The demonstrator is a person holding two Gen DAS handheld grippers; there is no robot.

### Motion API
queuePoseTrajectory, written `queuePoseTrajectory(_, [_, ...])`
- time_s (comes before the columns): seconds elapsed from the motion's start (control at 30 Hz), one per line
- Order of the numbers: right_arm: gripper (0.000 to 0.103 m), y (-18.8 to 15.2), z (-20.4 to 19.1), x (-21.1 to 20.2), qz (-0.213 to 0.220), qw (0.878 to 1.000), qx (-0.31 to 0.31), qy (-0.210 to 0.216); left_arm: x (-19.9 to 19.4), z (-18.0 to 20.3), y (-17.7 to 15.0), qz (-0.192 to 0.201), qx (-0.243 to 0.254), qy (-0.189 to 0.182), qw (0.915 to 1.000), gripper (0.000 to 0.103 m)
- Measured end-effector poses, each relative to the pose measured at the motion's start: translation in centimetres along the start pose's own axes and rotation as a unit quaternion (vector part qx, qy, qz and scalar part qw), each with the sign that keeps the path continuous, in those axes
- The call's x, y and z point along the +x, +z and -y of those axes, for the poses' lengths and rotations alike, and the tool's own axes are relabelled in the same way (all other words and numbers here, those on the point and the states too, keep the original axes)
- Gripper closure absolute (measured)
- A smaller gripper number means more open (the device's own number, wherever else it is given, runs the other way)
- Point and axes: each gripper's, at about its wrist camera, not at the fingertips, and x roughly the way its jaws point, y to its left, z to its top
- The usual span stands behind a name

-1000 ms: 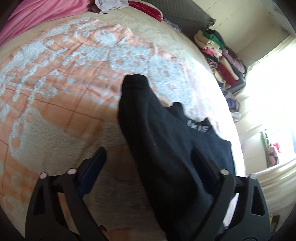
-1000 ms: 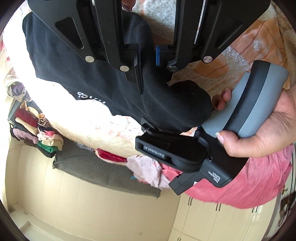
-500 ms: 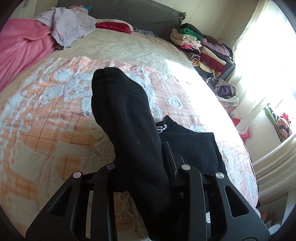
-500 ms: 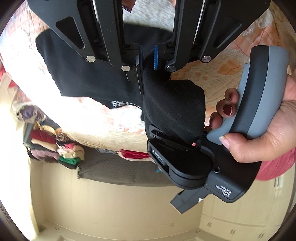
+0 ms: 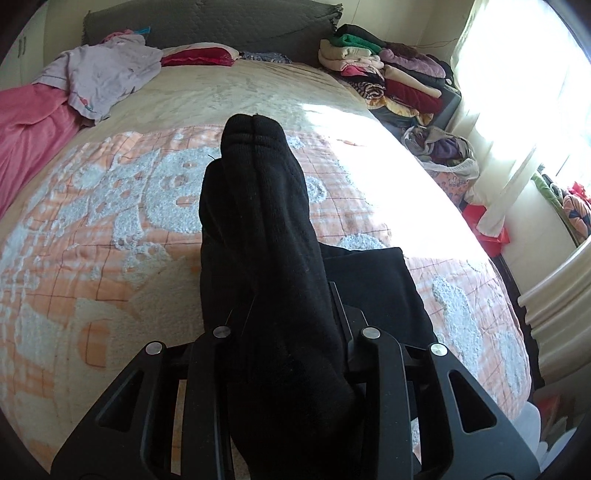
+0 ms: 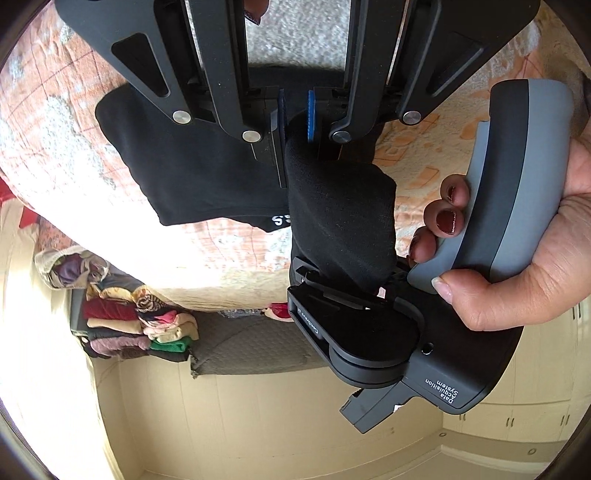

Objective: Fold small clothes
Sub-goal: 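Lift the gripped edge with both tools and fold it over the sweatshirt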

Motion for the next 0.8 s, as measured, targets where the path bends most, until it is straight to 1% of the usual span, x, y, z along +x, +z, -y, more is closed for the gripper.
queuePoseTrajectory(0.2, [0.096, -0.6, 1.6, -0.8, -0.004, 1.000, 0.025, -0.012, 1.5, 2.6, 0.0, -0.011, 0.012, -0.002, 0.9999, 0.080])
queuePoseTrajectory(0.5, [0.096, -1.6, 4.0, -0.7, -0.021, 0.997, 0.066, -0.021, 4.4, 5.4, -0.5, -0.033, 0.028, -0.010, 0.9990, 0.080])
queuePoseTrajectory(0.6, [0.096, -1.8, 4.9, -0.5, -0.030, 0.996, 0.086, -0.020, 5.4, 6.0, -0.6, -0.042, 0.031, -0.009, 0.9986, 0.080])
queuePoseTrajectory(0.8, [0.096, -2.2, 6.5, 0.2, -0.048, 0.991, 0.125, -0.005, 7.2, 6.8, -1.0, -0.056, 0.036, -0.004, 0.9978, 0.077])
